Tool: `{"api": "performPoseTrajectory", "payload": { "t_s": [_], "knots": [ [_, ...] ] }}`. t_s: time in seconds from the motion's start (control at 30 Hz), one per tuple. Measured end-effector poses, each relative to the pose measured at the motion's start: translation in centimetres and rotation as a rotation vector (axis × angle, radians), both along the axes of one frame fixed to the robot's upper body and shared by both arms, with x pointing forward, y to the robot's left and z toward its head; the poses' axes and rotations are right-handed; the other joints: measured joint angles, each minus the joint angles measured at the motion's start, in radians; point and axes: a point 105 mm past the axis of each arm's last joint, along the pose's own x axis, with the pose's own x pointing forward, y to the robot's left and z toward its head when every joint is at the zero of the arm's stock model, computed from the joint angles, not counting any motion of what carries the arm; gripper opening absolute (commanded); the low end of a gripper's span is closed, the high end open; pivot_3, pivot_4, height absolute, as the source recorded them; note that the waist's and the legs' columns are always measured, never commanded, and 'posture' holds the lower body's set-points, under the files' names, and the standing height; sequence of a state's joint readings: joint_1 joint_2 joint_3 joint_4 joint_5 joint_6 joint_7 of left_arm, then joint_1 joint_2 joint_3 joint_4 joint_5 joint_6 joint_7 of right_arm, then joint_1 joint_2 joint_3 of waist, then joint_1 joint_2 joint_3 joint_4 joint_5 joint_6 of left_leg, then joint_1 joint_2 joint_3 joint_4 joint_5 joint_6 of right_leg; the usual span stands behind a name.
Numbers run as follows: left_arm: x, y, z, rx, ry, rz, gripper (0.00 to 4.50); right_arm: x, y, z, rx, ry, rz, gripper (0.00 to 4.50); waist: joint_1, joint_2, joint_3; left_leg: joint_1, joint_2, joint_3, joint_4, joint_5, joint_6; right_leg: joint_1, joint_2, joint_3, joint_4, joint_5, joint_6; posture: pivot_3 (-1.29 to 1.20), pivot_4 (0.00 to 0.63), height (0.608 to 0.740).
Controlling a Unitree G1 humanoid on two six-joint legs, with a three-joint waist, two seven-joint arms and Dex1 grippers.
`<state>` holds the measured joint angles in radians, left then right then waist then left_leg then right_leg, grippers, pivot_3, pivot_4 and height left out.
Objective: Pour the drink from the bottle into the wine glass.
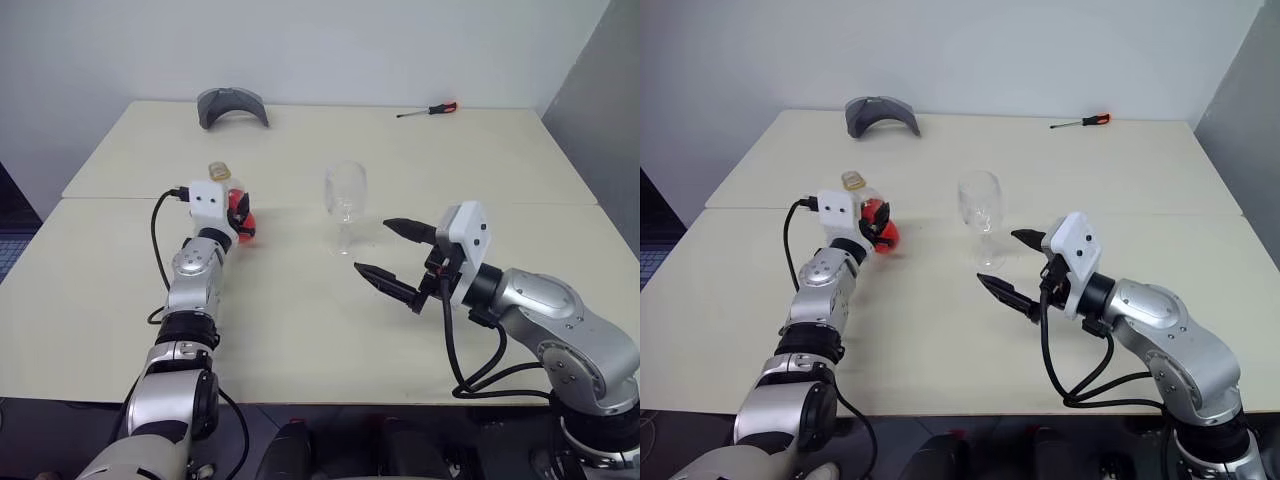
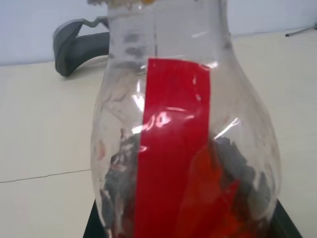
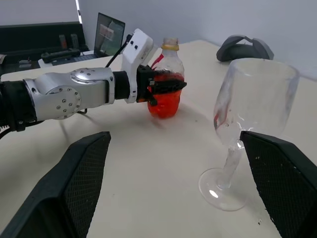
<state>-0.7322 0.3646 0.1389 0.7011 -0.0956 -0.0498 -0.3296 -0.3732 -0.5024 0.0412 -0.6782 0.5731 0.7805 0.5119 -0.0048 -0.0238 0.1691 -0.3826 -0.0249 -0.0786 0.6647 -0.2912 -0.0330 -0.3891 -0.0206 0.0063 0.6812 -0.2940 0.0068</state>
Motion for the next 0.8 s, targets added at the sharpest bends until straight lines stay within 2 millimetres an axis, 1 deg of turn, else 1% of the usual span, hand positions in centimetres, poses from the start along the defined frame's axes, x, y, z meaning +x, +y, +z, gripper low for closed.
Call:
{"api": "performPoseTrajectory", "payload": {
  "t_s": [0.07,0.13,0.23,0.3,0.33,0.4,0.5,0.57,0.6,0.67,0.8],
  "knots": [
    [0.3,-1.2,1.4,0.041,-0.009,-0.073,1.25,0.5,0.0,0.5,0.006,-0.012,-0.012,4.50,0.000,-0.002,0.001,0.000,0.000,-0.001,0.000,0.000,0.000,0.000,0.000,-0.001,0.000,0.000,0.000,0.00,0.150,0.740],
    [0.6,-2.8,3.8,0.110,-0.039,-0.185,1.24,1.3,0.1,1.4,0.033,-0.017,-0.026,4.50,-0.001,-0.004,0.002,-0.001,0.000,-0.001,0.000,0.000,0.000,-0.001,0.000,-0.001,0.000,0.000,0.000,0.00,0.150,0.740],
    [0.6,-4.4,6.9,0.197,-0.102,-0.295,1.24,2.0,0.2,2.5,0.061,-0.035,-0.034,4.50,-0.002,-0.004,0.002,-0.001,0.000,0.000,-0.001,0.000,0.000,-0.001,0.000,0.000,0.000,0.000,0.000,0.00,0.150,0.740],
    [0.4,-5.3,8.1,0.241,-0.137,-0.354,1.24,2.3,0.3,2.8,0.071,-0.040,-0.036,4.50,-0.003,-0.004,0.002,-0.001,0.000,0.001,-0.001,0.000,0.000,-0.001,0.000,0.001,-0.001,0.000,0.000,0.00,0.150,0.740],
    [0.3,-5.8,8.5,0.269,-0.148,-0.390,1.24,2.5,0.4,2.9,0.077,-0.037,-0.038,4.50,-0.003,-0.004,0.002,-0.001,0.000,0.001,-0.001,0.000,0.000,-0.001,0.000,0.001,-0.001,0.000,0.000,0.00,0.150,0.740],
    [0.3,-6.4,8.5,0.317,-0.149,-0.440,1.24,2.9,0.4,2.8,0.080,-0.031,-0.044,4.50,-0.004,-0.004,0.002,-0.002,0.000,0.002,-0.001,0.000,0.000,-0.002,0.000,0.002,-0.001,0.000,0.000,0.00,0.150,0.740],
    [0.4,-6.7,8.4,0.363,-0.129,-0.486,1.24,3.7,0.6,2.9,0.076,-0.042,-0.053,4.50,-0.007,-0.004,0.002,-0.008,-0.001,0.003,0.001,0.000,0.000,-0.009,0.000,0.003,0.002,0.000,0.000,0.00,0.150,0.740],
    [0.4,-6.7,9.2,0.399,-0.149,-0.509,1.24,4.2,0.6,3.1,0.084,-0.049,-0.064,4.50,-0.014,-0.004,0.002,-0.016,-0.001,0.003,0.004,0.001,0.000,-0.019,0.000,0.003,0.008,0.000,0.000,0.00,0.150,0.740],
    [0.3,-6.8,9.5,0.428,-0.163,-0.520,1.24,4.6,0.5,3.0,0.088,-0.042,-0.073,4.50,-0.016,-0.004,0.002,-0.018,-0.001,0.003,0.006,0.001,0.000,-0.021,0.000,0.003,0.010,0.000,-0.001,0.00,0.150,0.740],
    [0.3,-6.8,10.2,0.488,-0.191,-0.537,1.24,5.3,0.6,3.0,0.089,-0.042,-0.089,4.50,-0.021,-0.004,0.002,-0.018,-0.001,0.004,0.007,0.001,0.000,-0.021,0.000,0.004,0.011,0.000,-0.001,0.00,0.150,0.740],
    [0.2,-7.2,11.0,0.569,-0.240,-0.559,1.24,5.9,0.9,3.4,0.108,-0.053,-0.091,4.50,-0.024,-0.004,0.003,-0.018,-0.002,0.005,0.012,0.000,0.000,-0.021,0.000,0.005,0.014,0.000,0.000,0.00,0.150,0.740]
  ]
}}
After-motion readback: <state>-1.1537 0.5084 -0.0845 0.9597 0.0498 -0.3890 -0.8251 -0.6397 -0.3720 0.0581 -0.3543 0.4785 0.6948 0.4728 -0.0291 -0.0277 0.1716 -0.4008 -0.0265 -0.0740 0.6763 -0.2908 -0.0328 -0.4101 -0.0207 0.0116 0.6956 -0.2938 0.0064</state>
